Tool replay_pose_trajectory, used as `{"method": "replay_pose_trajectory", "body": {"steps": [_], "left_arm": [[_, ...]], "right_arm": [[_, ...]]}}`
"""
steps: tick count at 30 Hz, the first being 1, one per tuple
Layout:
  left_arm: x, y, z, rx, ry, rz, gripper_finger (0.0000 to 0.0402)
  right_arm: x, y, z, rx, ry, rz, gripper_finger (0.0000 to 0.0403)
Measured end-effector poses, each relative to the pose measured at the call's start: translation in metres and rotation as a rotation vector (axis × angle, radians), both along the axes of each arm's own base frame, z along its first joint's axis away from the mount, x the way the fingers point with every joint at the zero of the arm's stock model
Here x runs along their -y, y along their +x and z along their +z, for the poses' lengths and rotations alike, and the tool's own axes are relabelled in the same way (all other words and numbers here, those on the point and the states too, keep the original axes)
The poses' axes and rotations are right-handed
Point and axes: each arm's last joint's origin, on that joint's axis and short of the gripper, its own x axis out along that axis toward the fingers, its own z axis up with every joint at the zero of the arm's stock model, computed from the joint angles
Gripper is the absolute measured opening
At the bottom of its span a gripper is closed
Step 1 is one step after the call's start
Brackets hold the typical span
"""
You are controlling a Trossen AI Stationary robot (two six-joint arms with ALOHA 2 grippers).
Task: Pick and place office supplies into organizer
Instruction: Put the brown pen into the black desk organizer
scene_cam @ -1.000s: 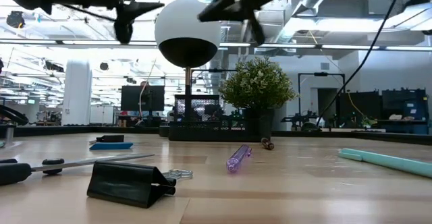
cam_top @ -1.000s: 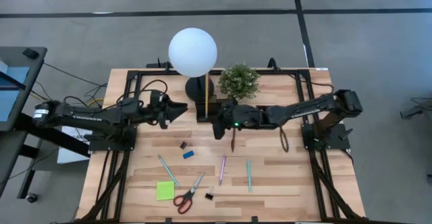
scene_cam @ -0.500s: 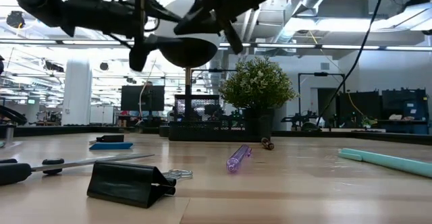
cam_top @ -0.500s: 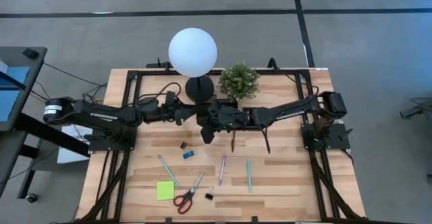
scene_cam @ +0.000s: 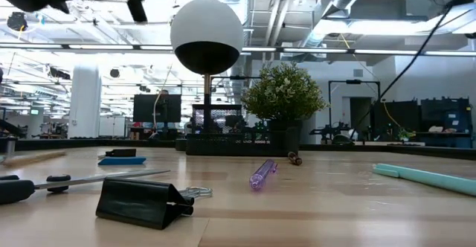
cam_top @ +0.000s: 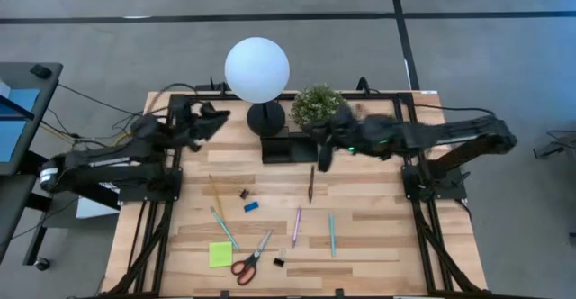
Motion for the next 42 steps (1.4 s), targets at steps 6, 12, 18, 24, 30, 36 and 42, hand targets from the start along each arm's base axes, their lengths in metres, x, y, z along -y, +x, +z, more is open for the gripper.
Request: {"method": "replay_pose_trajectory", "body": {"steps": [6, 12, 18, 24, 30, 36, 42], "left_arm": [[0.011, -0.029, 0.047, -0.015, 0.177, 0.062, 0.0147], [0.011, -0.037, 0.071, -0.273, 0.226, 0.198, 0.0147], [0.009, -0.037, 0.074, -0.349, 0.210, 0.250, 0.0147], [0.009, -0.038, 0.066, -0.426, 0.176, 0.270, 0.0147], [0.006, -0.033, 0.063, -0.455, 0.113, 0.263, 0.0147], [0.000, -0.019, 0.056, -0.525, 0.127, 0.303, 0.0147], [-0.004, -0.007, 0.051, -0.557, 0.099, 0.281, 0.0147]], "right_arm": [[0.005, -0.052, 0.049, 0.204, -0.167, 0.025, 0.0010], [0.004, -0.059, 0.048, 0.149, -0.219, 0.042, 0.0072], [0.004, -0.042, 0.007, -0.151, -0.107, -0.063, 0.0148], [0.005, -0.035, -0.036, -0.445, 0.011, -0.198, 0.0187], [0.015, -0.012, -0.087, -0.592, 0.478, -0.411, 0.0181], [0.016, 0.044, -0.162, -0.713, 0.756, -0.529, 0.0155], [0.011, 0.075, -0.233, -0.964, 0.906, -0.515, 0.0124]]}}
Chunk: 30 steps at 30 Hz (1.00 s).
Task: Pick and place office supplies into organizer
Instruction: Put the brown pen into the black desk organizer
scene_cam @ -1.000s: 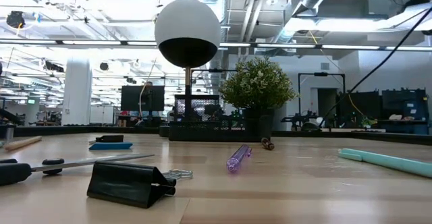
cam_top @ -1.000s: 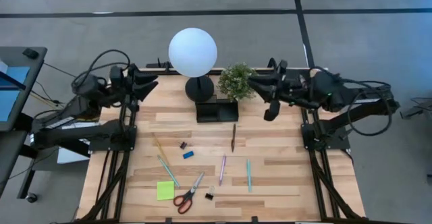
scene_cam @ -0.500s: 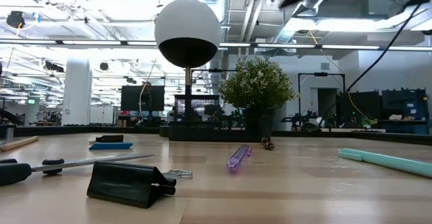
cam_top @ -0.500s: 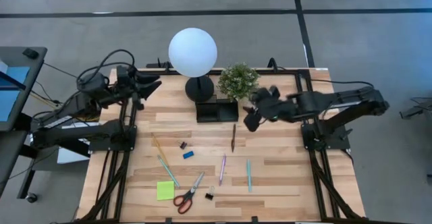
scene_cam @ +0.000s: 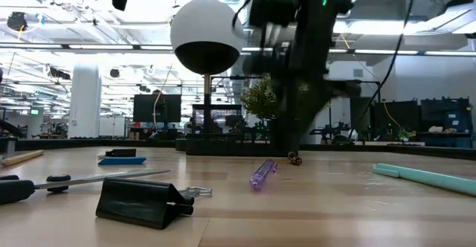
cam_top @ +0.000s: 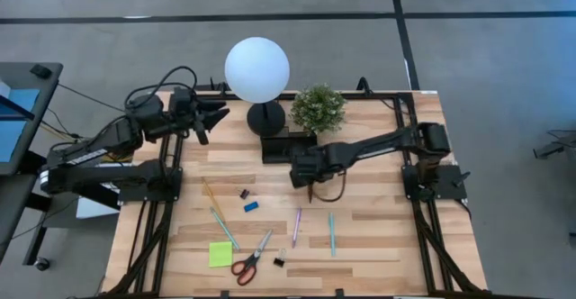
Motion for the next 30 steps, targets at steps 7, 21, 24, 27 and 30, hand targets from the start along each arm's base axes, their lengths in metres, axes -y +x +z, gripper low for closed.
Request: {"method": "replay_pose_trajectory", "body": {"steps": [7, 21, 24, 27, 30], "left_arm": [[0.000, 0.003, -0.001, -0.016, 0.018, -0.010, 0.0147], [0.000, 0.002, -0.001, -0.020, 0.034, -0.010, 0.0147], [0.000, 0.002, -0.001, -0.020, 0.033, -0.010, 0.0147], [0.000, 0.002, -0.001, -0.020, 0.033, -0.010, 0.0147], [0.000, 0.002, -0.001, -0.020, 0.033, -0.010, 0.0147]], "right_arm": [[0.006, 0.018, 0.008, -0.028, -0.071, 0.020, 0.0109], [0.032, 0.011, 0.008, -0.102, -0.046, -0.170, 0.0131], [0.028, 0.006, 0.004, -0.136, -0.067, -0.179, 0.0132], [0.027, 0.000, -0.006, -0.159, -0.057, -0.209, 0.0132], [0.026, -0.004, -0.022, -0.143, -0.015, -0.209, 0.0132]]}}
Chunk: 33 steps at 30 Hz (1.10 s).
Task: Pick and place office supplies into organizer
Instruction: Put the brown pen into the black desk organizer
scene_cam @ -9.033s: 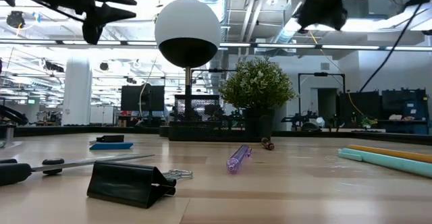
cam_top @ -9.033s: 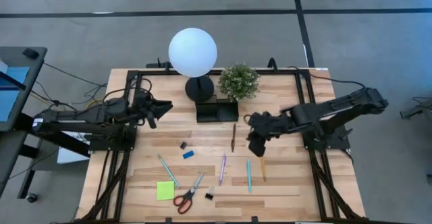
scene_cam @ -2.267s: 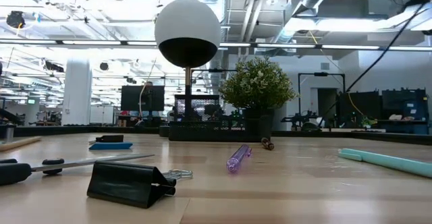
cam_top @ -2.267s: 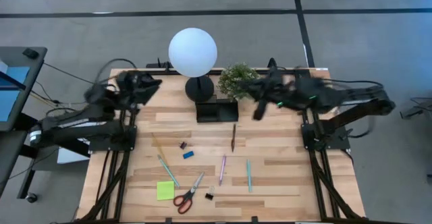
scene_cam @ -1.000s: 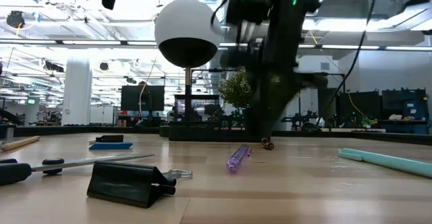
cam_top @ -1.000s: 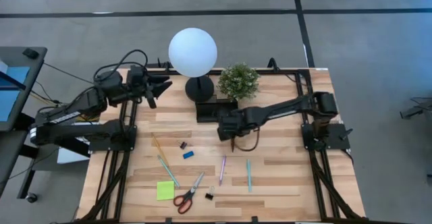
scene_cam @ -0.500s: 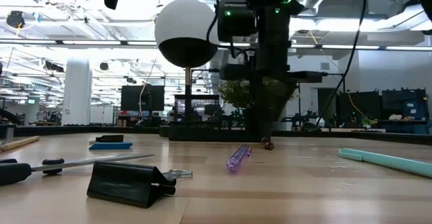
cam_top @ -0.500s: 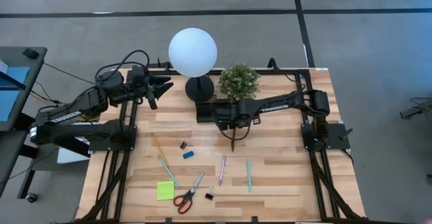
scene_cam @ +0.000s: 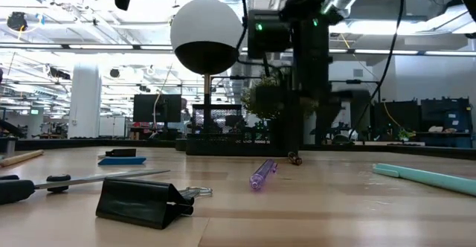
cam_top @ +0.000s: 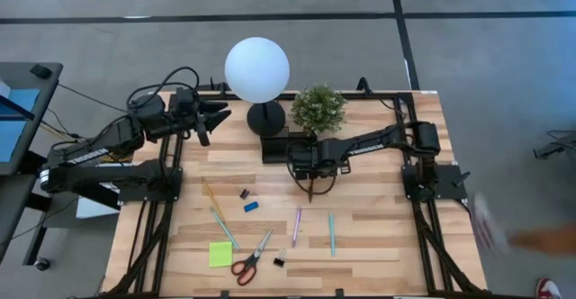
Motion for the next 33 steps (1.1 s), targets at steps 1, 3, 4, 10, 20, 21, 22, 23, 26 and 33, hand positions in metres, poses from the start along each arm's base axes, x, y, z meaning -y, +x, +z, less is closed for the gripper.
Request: {"method": "replay_pose_trajectory", "body": {"steps": [1, 3, 4, 10, 20, 21, 22, 23, 26, 33], "left_arm": [[0.000, 0.000, 0.000, 0.000, 0.000, 0.000, 0.0147], [0.000, 0.000, 0.000, -0.001, 0.000, 0.000, 0.0147], [0.000, 0.000, 0.000, -0.001, 0.000, 0.000, 0.0147], [0.000, 0.000, 0.000, 0.001, -0.005, 0.001, 0.0147], [0.000, 0.000, 0.000, 0.008, -0.022, 0.001, 0.0147], [0.000, 0.000, 0.000, 0.008, -0.022, 0.001, 0.0147], [0.000, 0.000, 0.000, 0.007, -0.022, 0.001, 0.0147], [0.000, 0.000, 0.000, 0.008, -0.022, 0.001, 0.0147], [0.000, 0.000, 0.000, 0.008, -0.022, 0.001, 0.0147], [0.000, 0.000, 0.000, 0.006, -0.023, 0.001, 0.0147]], "right_arm": [[0.000, 0.000, -0.005, 0.025, -0.004, -0.009, 0.0132], [-0.001, -0.001, -0.010, 0.041, -0.042, -0.039, 0.0132], [-0.001, -0.001, -0.010, 0.042, -0.058, -0.043, 0.0132], [0.005, -0.001, -0.010, 0.042, -0.063, -0.035, 0.0132], [0.005, 0.002, -0.003, 0.104, -0.085, -0.018, 0.0132], [0.004, 0.004, -0.002, 0.117, -0.085, -0.015, 0.0132], [0.003, 0.005, -0.002, 0.132, -0.091, -0.008, 0.0132], [0.001, 0.007, -0.002, 0.145, -0.102, 0.002, 0.0132], [0.000, 0.012, -0.001, 0.199, -0.113, 0.008, 0.0132], [0.000, 0.015, -0.020, 0.139, -0.115, 0.028, 0.0132]]}}
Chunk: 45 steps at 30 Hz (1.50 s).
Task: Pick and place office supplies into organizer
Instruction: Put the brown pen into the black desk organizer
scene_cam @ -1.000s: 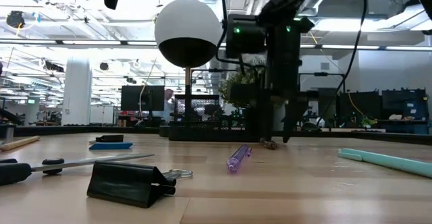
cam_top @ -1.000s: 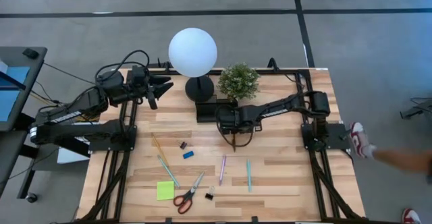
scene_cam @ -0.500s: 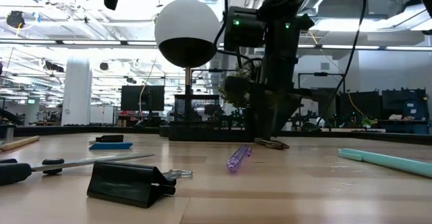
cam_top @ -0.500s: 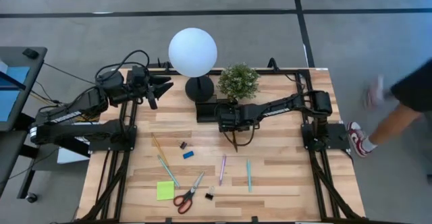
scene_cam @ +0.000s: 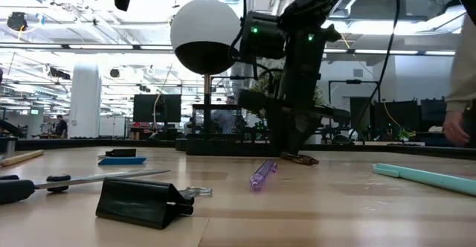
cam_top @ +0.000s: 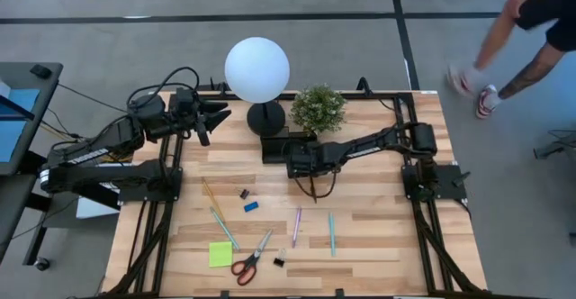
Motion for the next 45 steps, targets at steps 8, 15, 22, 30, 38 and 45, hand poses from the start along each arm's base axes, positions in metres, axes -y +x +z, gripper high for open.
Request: {"method": "replay_pose_trajectory", "body": {"steps": [8, 15, 22, 30, 38, 45], "left_arm": [[0.000, 0.000, -0.003, -0.027, -0.010, 0.002, 0.0147], [0.000, 0.000, -0.005, -0.047, -0.017, 0.008, 0.0147], [0.000, 0.000, -0.005, -0.045, -0.023, 0.009, 0.0147], [0.000, 0.000, -0.005, -0.034, -0.047, -0.002, 0.0147], [0.001, 0.000, -0.003, -0.013, -0.041, -0.013, 0.0147], [0.003, 0.001, 0.004, 0.030, 0.036, -0.040, 0.0139]], "right_arm": [[-0.015, -0.001, -0.008, -0.039, -0.017, 0.049, 0.0106], [-0.033, -0.003, -0.010, -0.058, -0.108, 0.113, 0.0015], [-0.041, 0.004, 0.002, 0.042, -0.086, 0.186, 0.0015], [-0.037, 0.002, 0.097, 0.392, -0.291, 0.235, 0.0011], [0.008, 0.003, 0.180, 0.561, -0.911, 0.239, 0.0005], [0.052, 0.038, 0.163, 0.686, -1.093, 0.305, 0.0001]]}}
